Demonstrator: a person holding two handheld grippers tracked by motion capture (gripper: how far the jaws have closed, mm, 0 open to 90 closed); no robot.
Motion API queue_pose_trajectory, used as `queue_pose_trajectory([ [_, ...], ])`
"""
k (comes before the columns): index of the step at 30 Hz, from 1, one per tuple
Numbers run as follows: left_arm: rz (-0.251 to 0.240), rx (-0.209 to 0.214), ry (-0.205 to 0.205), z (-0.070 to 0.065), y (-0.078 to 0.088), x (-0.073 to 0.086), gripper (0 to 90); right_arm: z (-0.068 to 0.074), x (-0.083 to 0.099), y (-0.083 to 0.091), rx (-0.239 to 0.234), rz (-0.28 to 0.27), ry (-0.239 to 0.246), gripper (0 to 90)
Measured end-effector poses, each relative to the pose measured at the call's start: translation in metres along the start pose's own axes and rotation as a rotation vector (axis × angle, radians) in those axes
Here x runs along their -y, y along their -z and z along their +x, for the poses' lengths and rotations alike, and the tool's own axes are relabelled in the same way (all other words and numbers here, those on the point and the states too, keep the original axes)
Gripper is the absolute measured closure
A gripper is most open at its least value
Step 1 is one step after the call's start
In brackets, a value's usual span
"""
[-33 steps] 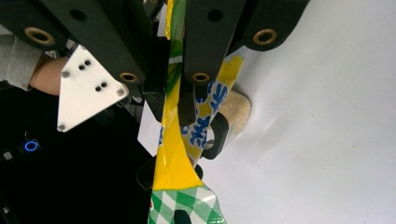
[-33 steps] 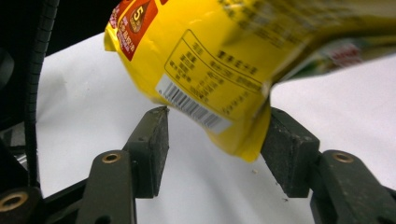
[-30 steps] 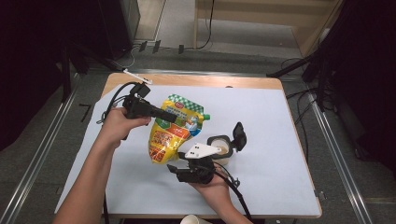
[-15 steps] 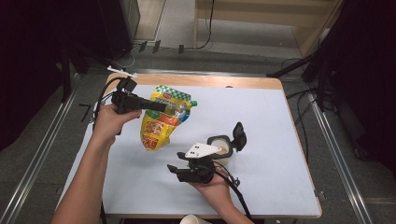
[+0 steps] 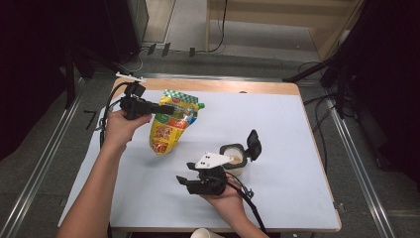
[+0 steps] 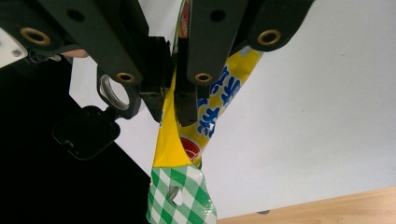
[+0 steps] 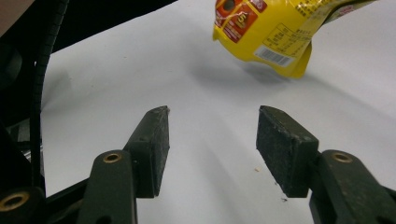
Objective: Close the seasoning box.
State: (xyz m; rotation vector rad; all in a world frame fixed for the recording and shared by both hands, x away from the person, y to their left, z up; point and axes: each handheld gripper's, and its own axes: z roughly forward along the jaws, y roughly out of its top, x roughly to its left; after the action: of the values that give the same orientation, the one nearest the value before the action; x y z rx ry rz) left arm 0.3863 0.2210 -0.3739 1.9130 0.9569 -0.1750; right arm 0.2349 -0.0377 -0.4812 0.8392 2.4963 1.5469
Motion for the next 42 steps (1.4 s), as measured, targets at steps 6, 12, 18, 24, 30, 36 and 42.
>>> queue_pose_trajectory([
  [6,-0.005,0.021,0.017,0.006,-0.002,0.003,88.0,-0.001,0.000,0.001,0.003,-0.002,-0.002,45.3],
  [12,-0.005,0.016,0.031,0.009,0.003,0.004,86.1,0.000,0.000,0.000,0.003,0.002,0.004,45.4],
  [18,-0.009,0.016,0.020,0.006,0.005,0.003,80.7,0.002,0.001,-0.001,0.007,0.010,0.011,45.4],
  [24,-0.003,0.000,0.010,0.003,0.006,0.001,73.4,0.003,0.002,-0.002,0.009,0.016,0.015,45.4],
  [30,-0.005,-0.020,0.005,0.002,0.008,0.001,65.6,0.002,0.001,-0.001,0.007,0.015,0.015,45.4],
  [36,-0.012,-0.034,0.020,0.005,0.015,0.001,61.9,0.003,0.001,-0.001,0.009,0.016,0.016,45.5],
  [42,-0.018,-0.021,0.021,0.005,0.021,0.002,60.6,0.002,0.001,0.000,0.011,0.015,0.014,45.5],
])
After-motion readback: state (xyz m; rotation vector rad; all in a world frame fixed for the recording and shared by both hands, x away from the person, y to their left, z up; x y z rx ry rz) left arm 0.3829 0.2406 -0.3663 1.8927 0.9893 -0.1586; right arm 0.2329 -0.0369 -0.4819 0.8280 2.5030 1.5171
